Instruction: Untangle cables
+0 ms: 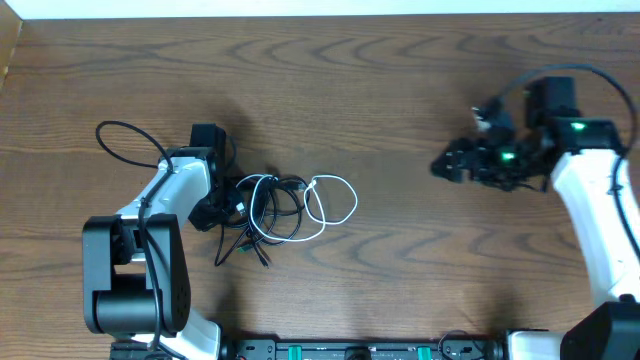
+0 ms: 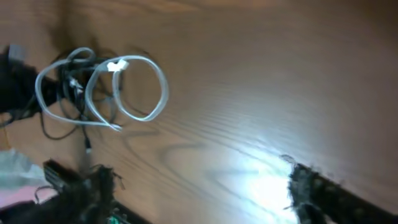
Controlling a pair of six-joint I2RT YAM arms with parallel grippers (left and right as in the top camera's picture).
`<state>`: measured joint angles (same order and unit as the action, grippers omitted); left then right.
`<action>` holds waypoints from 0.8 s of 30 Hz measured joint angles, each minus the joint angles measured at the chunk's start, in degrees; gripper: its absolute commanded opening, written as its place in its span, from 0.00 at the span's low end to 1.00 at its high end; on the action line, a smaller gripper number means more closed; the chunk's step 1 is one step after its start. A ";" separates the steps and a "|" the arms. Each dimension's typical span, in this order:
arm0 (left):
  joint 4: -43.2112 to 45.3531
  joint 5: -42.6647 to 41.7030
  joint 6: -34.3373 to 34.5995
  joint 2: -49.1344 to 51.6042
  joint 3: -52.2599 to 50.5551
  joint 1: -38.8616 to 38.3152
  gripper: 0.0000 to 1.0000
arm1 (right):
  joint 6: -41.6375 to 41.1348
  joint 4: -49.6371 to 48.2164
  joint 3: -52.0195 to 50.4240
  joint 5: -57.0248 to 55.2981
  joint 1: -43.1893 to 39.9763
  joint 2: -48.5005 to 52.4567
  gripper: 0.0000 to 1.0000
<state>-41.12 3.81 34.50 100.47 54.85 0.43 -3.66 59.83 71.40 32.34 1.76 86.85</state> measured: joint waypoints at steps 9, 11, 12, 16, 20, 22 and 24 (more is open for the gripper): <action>0.02 -0.13 0.00 0.00 0.00 0.13 0.09 | -13.18 -21.68 -0.04 1.75 19.37 1.18 0.57; 0.02 -0.15 0.00 0.00 0.00 0.13 0.09 | -17.49 -27.08 -0.04 1.88 23.50 2.25 0.57; 0.02 -0.17 0.00 0.00 0.00 0.13 0.09 | -19.08 -28.87 -0.04 1.97 25.20 2.93 0.57; 0.02 -0.24 0.00 0.00 0.00 0.17 0.09 | -27.06 -39.65 0.00 3.58 31.69 9.07 0.56; 0.02 -0.31 0.00 0.00 -0.02 0.22 0.09 | -33.59 -51.89 -0.22 6.40 35.50 16.52 0.54; 0.02 -0.26 0.02 0.00 -0.02 0.22 0.09 | -36.48 -56.92 -0.28 7.23 36.65 19.32 0.54; 0.04 -0.26 0.02 0.00 -0.04 0.22 0.09 | -40.09 -62.10 -0.42 8.00 38.01 22.47 0.53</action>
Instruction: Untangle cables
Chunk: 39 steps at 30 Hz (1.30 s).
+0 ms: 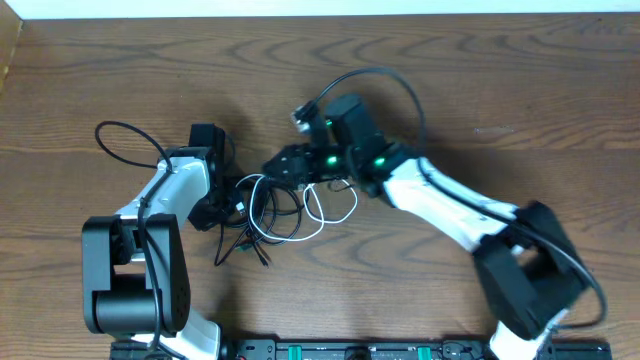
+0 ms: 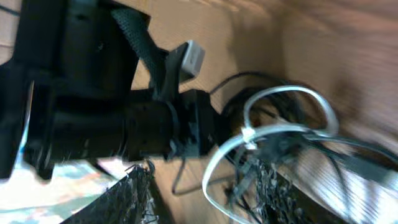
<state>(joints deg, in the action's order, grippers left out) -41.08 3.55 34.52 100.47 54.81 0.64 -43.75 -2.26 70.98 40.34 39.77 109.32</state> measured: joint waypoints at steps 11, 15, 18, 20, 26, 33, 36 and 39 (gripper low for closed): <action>0.00 -0.02 -0.02 0.00 0.00 0.00 0.09 | -14.14 -8.61 0.00 -1.97 3.78 8.02 0.50; 0.00 -0.02 0.00 0.00 0.00 0.00 0.09 | -16.15 -8.50 -0.02 -3.96 5.95 9.60 0.50; 0.00 -0.02 0.00 0.00 0.00 0.00 0.09 | -17.20 -8.87 0.00 -5.42 6.82 9.66 0.46; 0.02 -0.02 0.00 0.00 0.00 0.00 0.09 | -17.53 -9.09 0.00 -5.92 6.93 9.66 0.46; 0.00 -0.02 -0.02 0.00 0.00 0.00 0.09 | -19.69 -9.35 0.00 -5.03 6.62 9.66 0.58; 0.02 -0.02 -0.02 0.00 0.00 0.00 0.09 | -20.11 -7.21 0.00 -2.16 4.81 9.66 0.60; 0.17 -0.20 -0.52 0.00 0.00 0.02 0.09 | -20.02 -6.97 0.00 -1.36 4.59 9.22 0.60; 0.59 -1.09 -3.08 0.00 -0.02 0.26 0.09 | -19.74 -7.08 0.00 -0.94 4.59 7.52 0.62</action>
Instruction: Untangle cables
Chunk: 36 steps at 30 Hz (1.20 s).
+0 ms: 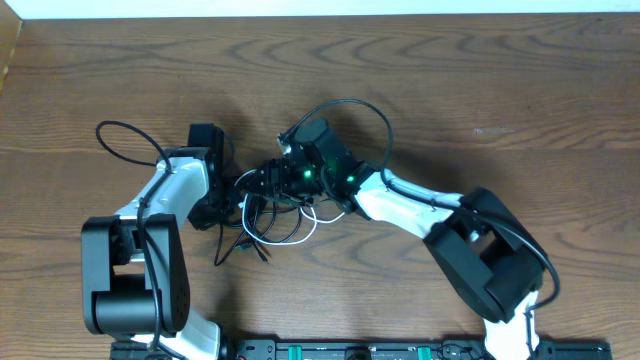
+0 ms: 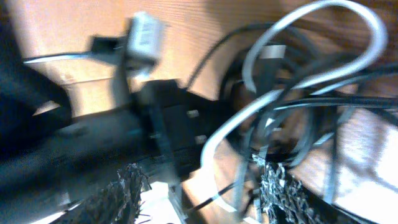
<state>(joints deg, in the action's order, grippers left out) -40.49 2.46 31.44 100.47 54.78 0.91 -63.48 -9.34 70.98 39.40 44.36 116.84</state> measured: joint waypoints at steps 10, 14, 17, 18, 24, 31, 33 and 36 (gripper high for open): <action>0.94 -1.70 -4.33 -0.02 0.00 0.46 0.16 | -3.61 -1.44 0.00 -0.37 1.86 -2.75 0.56; 2.03 -2.97 -5.79 -0.07 0.00 0.50 0.22 | -5.97 -1.42 0.00 -4.07 3.76 -2.75 0.52; 2.32 -3.67 -6.10 -0.07 0.00 0.55 0.22 | -7.34 -1.33 0.00 -7.48 4.98 -2.75 0.50; 2.34 -3.76 -6.21 -0.07 0.00 0.55 0.22 | -7.80 -1.27 0.00 -8.79 5.38 -2.75 0.50; 2.54 -4.24 -6.10 -0.07 -0.04 1.11 0.22 | -8.52 -0.52 0.00 -15.65 6.29 -2.75 0.48; 2.69 -7.54 -4.11 -0.28 -0.35 5.22 0.22 | -5.14 3.28 0.00 -19.43 6.12 -2.75 0.50; 2.64 -8.76 -3.63 -0.31 -0.35 6.71 0.22 | -3.82 4.85 0.00 -20.28 6.14 -2.75 0.48; 2.62 -9.84 -3.10 -0.33 -0.35 7.76 0.22 | -2.99 5.16 0.00 -21.35 6.32 -2.75 0.47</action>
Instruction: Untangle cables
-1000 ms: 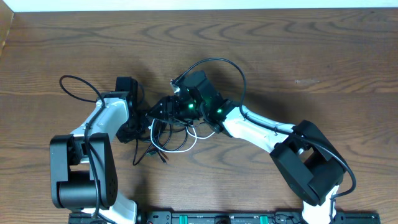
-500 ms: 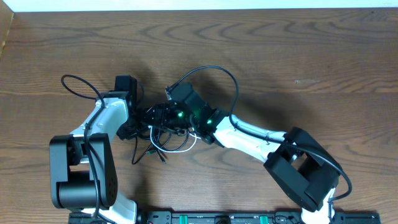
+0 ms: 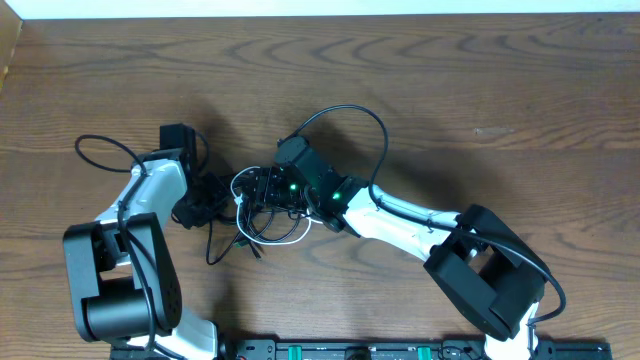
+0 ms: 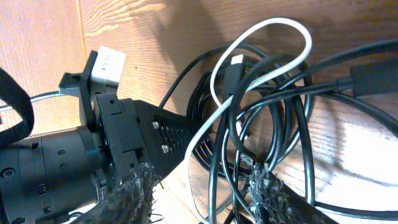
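Observation:
A tangle of black cables (image 3: 268, 207) and one white cable (image 3: 297, 233) lies left of the table's middle. My left gripper (image 3: 205, 203) sits at the tangle's left edge, shut on a black cable. My right gripper (image 3: 250, 190) is low over the tangle from the right. In the right wrist view it is open (image 4: 200, 190), with black cables (image 4: 292, 124) and the white cable (image 4: 261, 28) running between its fingers (image 4: 134, 193). The left gripper (image 4: 137, 134) shows there too, its tip against the black loops.
The brown wooden table (image 3: 480, 80) stretches to the right and back. The left arm's own wire loop (image 3: 100, 150) and the right arm's wire loop (image 3: 350, 115) rise beside the tangle. A black equipment rail (image 3: 350, 350) runs along the front edge.
My left gripper has moved a little to the left, and the tangle has shifted left with it. My right gripper is further left, its open fingers now astride several cables.
My right gripper was first far to the right, away from the tangle, while the left held the tangle's left side. Then the right gripper was over the white loops, then lower in the tangle. Now it straddles cables and the left has moved left.

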Controlling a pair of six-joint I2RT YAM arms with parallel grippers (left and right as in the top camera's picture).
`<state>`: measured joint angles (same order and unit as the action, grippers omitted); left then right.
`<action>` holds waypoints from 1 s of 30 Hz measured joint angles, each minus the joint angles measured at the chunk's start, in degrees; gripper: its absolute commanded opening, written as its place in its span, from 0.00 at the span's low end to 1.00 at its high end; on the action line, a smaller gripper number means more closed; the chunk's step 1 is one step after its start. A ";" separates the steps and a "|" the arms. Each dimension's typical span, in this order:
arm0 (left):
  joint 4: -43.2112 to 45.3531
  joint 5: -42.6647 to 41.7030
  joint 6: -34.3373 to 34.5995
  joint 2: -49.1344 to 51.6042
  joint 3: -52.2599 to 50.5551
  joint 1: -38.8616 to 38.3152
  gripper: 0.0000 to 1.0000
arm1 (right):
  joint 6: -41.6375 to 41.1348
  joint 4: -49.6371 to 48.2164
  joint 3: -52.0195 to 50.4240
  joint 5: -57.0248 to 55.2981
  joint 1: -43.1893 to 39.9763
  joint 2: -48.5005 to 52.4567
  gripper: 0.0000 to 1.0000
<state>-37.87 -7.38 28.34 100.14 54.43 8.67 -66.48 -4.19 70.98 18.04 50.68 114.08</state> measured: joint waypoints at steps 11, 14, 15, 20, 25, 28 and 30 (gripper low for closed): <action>0.00 -0.22 0.17 -0.02 0.00 0.13 0.22 | 0.50 -7.26 0.00 -0.87 0.52 0.00 0.49; 0.00 -0.22 0.15 -0.02 0.00 0.13 0.22 | -0.61 -6.86 0.00 -2.12 0.57 0.00 0.51; 0.00 -0.22 0.17 -0.02 0.00 0.13 0.22 | -0.96 -6.75 0.00 -2.58 0.68 0.00 0.52; 0.00 -0.22 0.17 -0.02 0.00 0.13 0.22 | -2.40 -6.69 0.00 -4.59 2.03 0.00 0.55; 0.00 -0.22 0.17 -0.02 0.00 0.13 0.22 | -3.74 -6.82 0.00 -5.14 2.49 0.13 0.46; 0.00 -0.22 0.17 -0.02 0.00 0.13 0.22 | -4.09 -6.93 0.00 -5.51 2.49 0.79 0.39; 0.00 -0.22 0.17 -0.02 0.00 0.13 0.22 | -4.42 -6.71 0.00 -5.66 2.49 1.40 0.39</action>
<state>-37.87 -7.60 28.51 100.12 54.43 8.80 -70.89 -10.90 70.98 12.38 53.17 115.48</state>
